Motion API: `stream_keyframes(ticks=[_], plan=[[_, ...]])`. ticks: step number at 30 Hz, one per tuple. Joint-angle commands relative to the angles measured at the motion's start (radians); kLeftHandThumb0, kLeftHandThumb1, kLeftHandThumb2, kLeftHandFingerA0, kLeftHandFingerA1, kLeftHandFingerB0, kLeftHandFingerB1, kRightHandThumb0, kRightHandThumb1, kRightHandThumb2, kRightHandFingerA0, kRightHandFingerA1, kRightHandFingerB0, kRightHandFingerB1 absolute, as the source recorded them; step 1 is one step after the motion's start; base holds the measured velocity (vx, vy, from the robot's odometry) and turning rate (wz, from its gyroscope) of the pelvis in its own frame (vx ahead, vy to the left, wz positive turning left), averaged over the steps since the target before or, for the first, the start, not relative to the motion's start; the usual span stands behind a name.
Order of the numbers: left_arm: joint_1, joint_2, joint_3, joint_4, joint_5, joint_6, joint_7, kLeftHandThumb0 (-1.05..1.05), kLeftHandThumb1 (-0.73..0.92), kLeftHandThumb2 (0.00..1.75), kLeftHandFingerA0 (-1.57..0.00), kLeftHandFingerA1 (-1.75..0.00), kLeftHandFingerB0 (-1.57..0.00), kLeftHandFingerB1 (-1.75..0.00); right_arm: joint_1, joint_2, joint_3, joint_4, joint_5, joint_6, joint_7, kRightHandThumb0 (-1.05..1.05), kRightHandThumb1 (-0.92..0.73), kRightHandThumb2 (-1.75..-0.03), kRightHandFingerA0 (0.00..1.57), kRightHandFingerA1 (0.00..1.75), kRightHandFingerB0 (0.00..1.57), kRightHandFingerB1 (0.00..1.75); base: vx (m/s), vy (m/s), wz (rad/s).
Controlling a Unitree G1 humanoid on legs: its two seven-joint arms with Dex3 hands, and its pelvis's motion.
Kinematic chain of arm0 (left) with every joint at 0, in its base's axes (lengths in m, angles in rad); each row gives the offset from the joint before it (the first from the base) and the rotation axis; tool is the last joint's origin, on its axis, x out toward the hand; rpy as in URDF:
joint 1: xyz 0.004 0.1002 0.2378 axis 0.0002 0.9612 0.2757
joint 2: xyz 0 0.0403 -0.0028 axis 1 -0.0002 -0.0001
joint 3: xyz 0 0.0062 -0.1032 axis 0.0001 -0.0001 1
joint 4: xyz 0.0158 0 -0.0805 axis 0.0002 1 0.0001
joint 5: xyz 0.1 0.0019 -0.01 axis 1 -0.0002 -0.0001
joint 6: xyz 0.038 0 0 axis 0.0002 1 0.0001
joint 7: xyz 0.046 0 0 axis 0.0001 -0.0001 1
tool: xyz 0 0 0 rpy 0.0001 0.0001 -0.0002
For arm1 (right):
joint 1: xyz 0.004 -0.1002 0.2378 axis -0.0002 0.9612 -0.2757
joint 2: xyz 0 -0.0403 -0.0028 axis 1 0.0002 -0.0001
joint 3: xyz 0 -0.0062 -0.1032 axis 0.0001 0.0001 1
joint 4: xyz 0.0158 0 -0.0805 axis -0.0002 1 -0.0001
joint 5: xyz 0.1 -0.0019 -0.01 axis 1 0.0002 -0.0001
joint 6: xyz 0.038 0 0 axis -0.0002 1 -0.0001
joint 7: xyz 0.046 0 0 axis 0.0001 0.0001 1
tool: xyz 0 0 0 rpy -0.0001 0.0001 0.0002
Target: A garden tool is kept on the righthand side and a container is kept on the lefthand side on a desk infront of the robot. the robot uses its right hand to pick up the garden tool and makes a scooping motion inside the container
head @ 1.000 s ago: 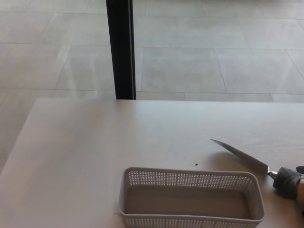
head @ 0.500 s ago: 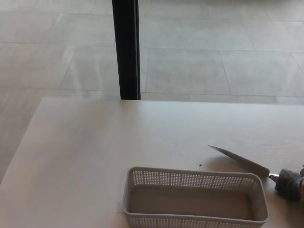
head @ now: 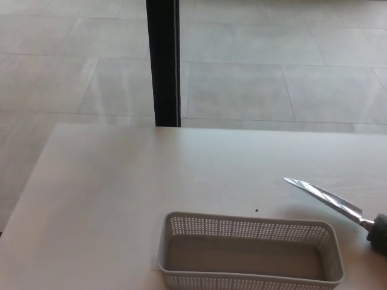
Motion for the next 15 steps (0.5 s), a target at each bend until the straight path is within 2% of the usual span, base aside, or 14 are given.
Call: stream_keyframes(ticks=[1, 2, 3, 4, 5, 6, 7, 10, 12, 13, 15], plan=[[-0.004, 0.019, 0.008, 0.01, -0.007, 0.014, -0.009, -0.49, -0.05, 1.13, -0.93, -1.03, -0.83, -0.94, 0.113, 0.094, -0.162, 0.156, 0.172, -0.41, -0.364, -0.2, -0.57, -0.96, 0.88, 1.75, 0.69, 1.59, 0.0, 0.0, 0.0], [-0.002, 0.018, 0.008, 0.008, -0.008, 0.012, -0.009, -0.52, -0.04, 1.12, -0.91, -1.02, -0.81, -0.94, 0.111, 0.095, -0.175, 0.158, 0.176, -0.424, -0.377, -0.22, -0.6, -0.98, 0.86, 1.75, 0.62, 1.71, 0.0, 0.0, 0.0], [0.001, 0.018, 0.009, 0.007, -0.008, 0.009, -0.006, -0.53, -0.03, 1.11, -0.93, -1.03, -0.83, -0.95, 0.108, 0.095, -0.192, 0.155, 0.18, -0.432, -0.386, -0.21, -0.59, -0.96, 0.87, 1.75, 0.64, 1.67, 0.0, 0.0, 0.0], [0.002, 0.019, 0.004, 0.004, -0.004, 0.008, -0.002, -0.48, -0.07, 1.23, -0.9, -1.04, -0.81, -0.95, 0.107, 0.089, -0.204, 0.144, 0.183, -0.438, -0.386, -0.22, -0.64, -0.92, 0.87, 1.75, 0.61, 1.7, 0.0, 0.0, 0.0], [0.002, 0.021, -0.003, 0.001, 0.003, 0.008, -0.004, -0.48, -0.07, 1.23, -0.9, -1.04, -0.81, -0.95, 0.109, 0.086, -0.214, 0.132, 0.187, -0.445, -0.378, -0.22, -0.64, -0.92, 0.87, 1.75, 0.61, 1.7, 0.0, 0.0, 0.0], [0.002, 0.021, 0.0, 0.002, 0.0, 0.008, -0.001, -0.55, -0.03, 1.13, -0.93, -1.03, -0.83, -0.94, 0.104, 0.077, -0.229, 0.134, 0.193, -0.493, -0.394, -0.14, -0.62, -0.87, 0.82, 1.75, 0.67, 1.58, 0.0, 0.0, 0.0], [0.002, 0.022, 0.008, 0.003, -0.008, 0.013, 0.001, -0.51, -0.04, 1.12, -0.91, -1.03, -0.82, -0.94, 0.095, 0.058, -0.253, 0.127, 0.203, -0.558, -0.415, -0.14, -0.63, -0.87, 0.79, 1.75, 0.66, 1.59, 0.0, 0.0, 0.0], [0.003, 0.025, 0.017, 0.003, -0.018, 0.025, -0.006, -0.49, -0.04, 1.16, -0.89, -1.04, -0.81, -0.95, 0.093, 0.047, -0.279, 0.089, 0.213, -0.552, -0.376, -0.14, -0.62, -0.91, 0.79, 1.75, 0.66, 1.59, 0.0, 0.0, 0.0], [0.004, 0.028, 0.019, 0.002, -0.02, 0.026, -0.013, -0.48, -0.04, 1.13, -0.88, -1.03, -0.82, -0.94, 0.08, 0.017, -0.299, 0.061, 0.217, -0.583, -0.357, -0.12, -0.62, -0.87, 0.81, 1.75, 0.68, 1.53, 0.0, 0.0, 0.0], [0.007, 0.033, 0.005, 0.002, -0.006, 0.013, -0.027, -0.49, -0.04, 1.11, -0.89, -1.01, -0.81, -0.93, 0.068, -0.019, -0.309, 0.038, 0.198, -0.596, -0.363, -0.11, -0.49, -0.99, 1.2, 1.38, 0.94, 1.19, 0.0, 0.0, 0.0], [0.004, 0.033, 0.012, 0.007, -0.011, 0.021, -0.016, -0.49, -0.04, 1.11, -0.89, -1.01, -0.81, -0.93, 0.061, -0.032, -0.327, 0.018, 0.201, -0.603, -0.349, -0.11, -0.49, -0.99, 1.2, 1.38, 0.94, 1.19, 0.0, 0.0, 0.0]])
